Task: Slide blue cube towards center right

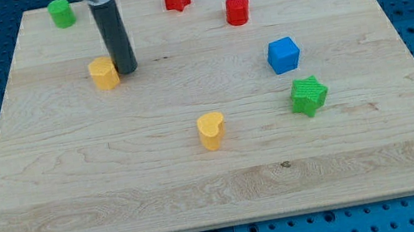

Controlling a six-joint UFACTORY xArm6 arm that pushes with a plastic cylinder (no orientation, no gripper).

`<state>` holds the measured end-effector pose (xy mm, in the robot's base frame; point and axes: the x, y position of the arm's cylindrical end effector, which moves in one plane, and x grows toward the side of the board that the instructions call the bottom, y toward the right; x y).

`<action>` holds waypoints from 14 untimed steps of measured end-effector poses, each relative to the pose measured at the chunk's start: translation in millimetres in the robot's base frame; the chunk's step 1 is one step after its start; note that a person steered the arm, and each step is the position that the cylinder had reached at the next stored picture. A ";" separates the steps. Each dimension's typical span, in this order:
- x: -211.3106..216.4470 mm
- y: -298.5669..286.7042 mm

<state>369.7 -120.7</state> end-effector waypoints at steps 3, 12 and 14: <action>2.9 -35.4; 49.5 241.3; 40.9 238.7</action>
<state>410.6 117.9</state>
